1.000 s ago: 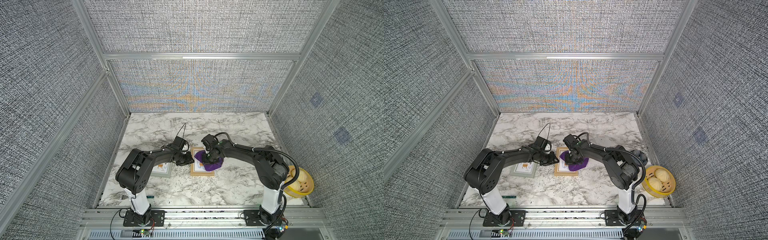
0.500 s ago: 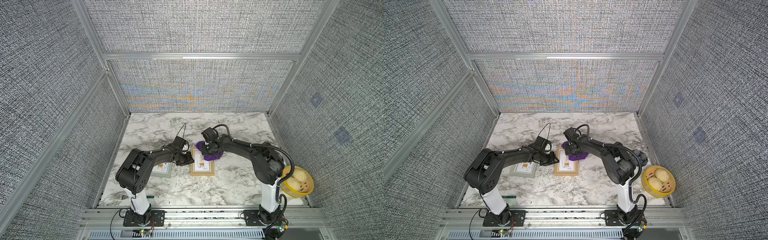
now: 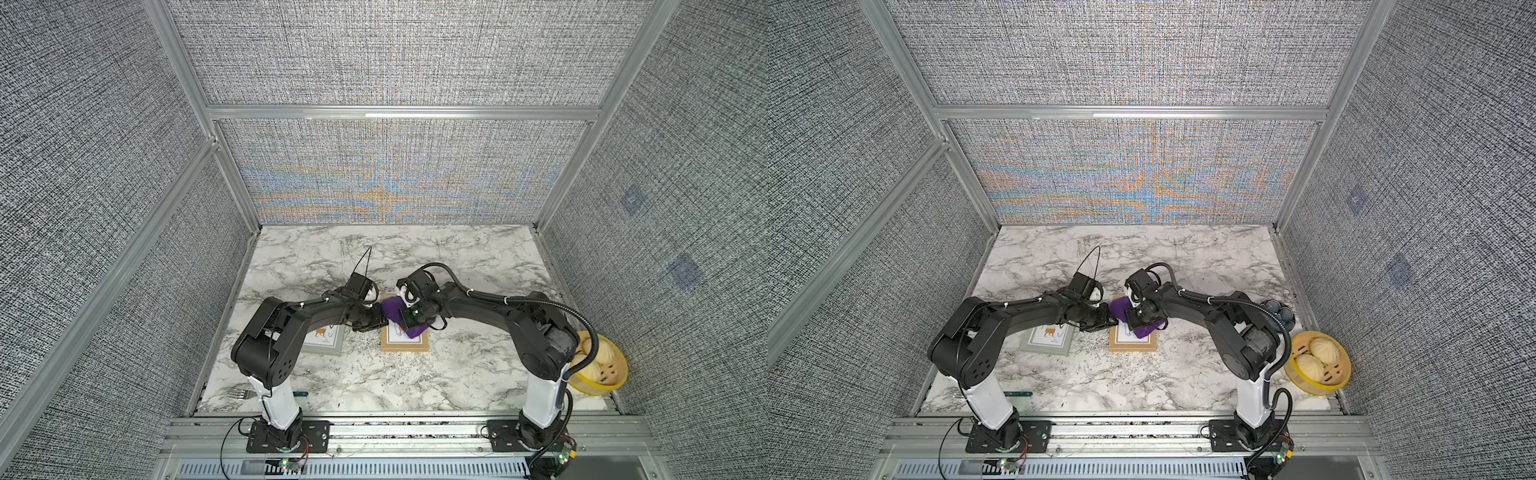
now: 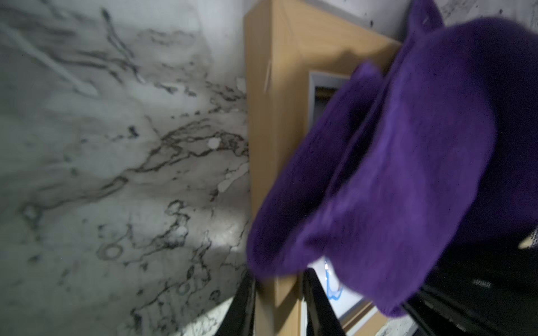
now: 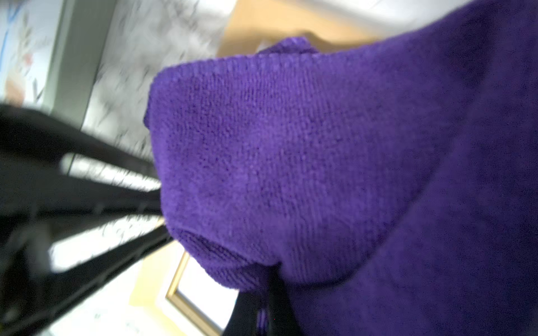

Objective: Wipe the picture frame with a cloth
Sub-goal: Wipe the dirt from the picture frame.

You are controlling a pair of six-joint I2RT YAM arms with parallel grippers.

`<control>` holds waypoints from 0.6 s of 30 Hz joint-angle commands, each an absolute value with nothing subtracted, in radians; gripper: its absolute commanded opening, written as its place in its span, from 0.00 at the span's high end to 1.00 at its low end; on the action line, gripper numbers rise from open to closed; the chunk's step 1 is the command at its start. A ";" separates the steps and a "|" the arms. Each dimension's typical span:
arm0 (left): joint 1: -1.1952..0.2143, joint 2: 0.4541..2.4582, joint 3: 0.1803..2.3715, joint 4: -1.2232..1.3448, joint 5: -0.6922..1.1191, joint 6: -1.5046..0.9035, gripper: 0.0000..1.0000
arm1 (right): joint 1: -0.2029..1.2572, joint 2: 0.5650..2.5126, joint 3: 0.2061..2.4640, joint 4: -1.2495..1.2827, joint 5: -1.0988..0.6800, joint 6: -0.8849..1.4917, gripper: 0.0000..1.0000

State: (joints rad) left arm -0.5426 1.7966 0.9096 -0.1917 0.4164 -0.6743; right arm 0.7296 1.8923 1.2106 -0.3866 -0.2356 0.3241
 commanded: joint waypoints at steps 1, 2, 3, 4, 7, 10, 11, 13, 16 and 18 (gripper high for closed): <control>-0.545 1.827 0.886 -0.466 0.262 -0.689 0.89 | 0.747 1.868 1.177 -0.502 -0.329 0.288 1.00; -0.544 1.827 0.885 -0.466 0.260 -0.690 0.89 | 0.749 1.859 1.169 -0.518 -0.326 0.280 1.00; -0.545 1.827 0.885 -0.466 0.261 -0.690 0.89 | 0.749 1.850 1.163 -0.535 -0.313 0.273 1.00; -0.545 1.827 0.885 -0.465 0.261 -0.692 0.89 | 0.749 1.843 1.158 -0.554 -0.302 0.264 1.00; -0.543 1.824 0.882 -0.462 0.262 -0.692 0.89 | 0.749 1.818 1.153 -0.578 -0.288 0.250 1.00; -0.545 1.824 0.879 -0.458 0.267 -0.692 0.89 | 0.755 1.842 1.174 -0.554 -0.289 0.266 1.00; -0.545 1.822 0.877 -0.459 0.266 -0.692 0.89 | 0.761 1.867 1.193 -0.549 -0.282 0.274 1.00; -0.544 1.821 0.876 -0.457 0.265 -0.692 0.89 | 0.775 1.927 1.239 -0.545 -0.250 0.296 1.00; -0.545 1.824 0.874 -0.444 0.280 -0.688 0.90 | 0.780 1.998 1.296 -0.534 -0.220 0.348 1.00; -0.545 1.828 0.877 -0.442 0.290 -0.676 0.90 | 0.779 2.012 1.313 -0.528 -0.165 0.399 1.00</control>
